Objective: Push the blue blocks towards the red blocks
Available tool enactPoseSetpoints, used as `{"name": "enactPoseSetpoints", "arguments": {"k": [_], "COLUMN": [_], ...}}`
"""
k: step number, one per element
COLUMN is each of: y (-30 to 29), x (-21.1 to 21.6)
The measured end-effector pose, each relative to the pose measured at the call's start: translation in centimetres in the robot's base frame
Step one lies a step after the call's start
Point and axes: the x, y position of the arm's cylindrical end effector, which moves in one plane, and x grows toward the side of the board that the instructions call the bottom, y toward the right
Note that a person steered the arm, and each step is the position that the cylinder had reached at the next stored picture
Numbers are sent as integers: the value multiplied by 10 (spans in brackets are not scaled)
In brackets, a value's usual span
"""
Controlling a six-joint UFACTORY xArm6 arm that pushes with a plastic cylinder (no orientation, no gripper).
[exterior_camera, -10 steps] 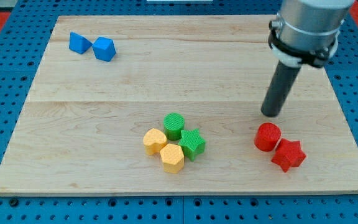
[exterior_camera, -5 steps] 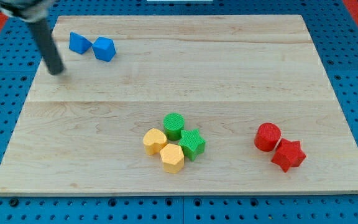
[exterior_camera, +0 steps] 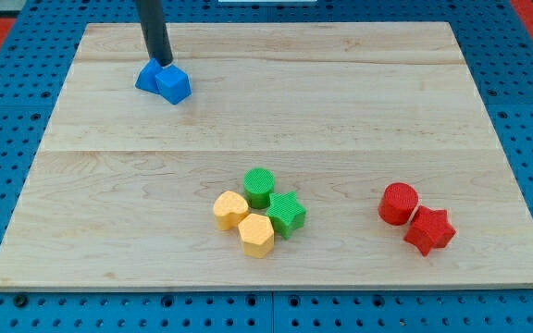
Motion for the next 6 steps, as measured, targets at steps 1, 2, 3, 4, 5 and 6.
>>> {"name": "enactPoseSetpoints", "arguments": {"k": [1, 2, 3, 4, 5, 6], "y": [-38, -62, 2, 19, 1, 16], "x": [7, 16, 16, 22, 29, 53]}}
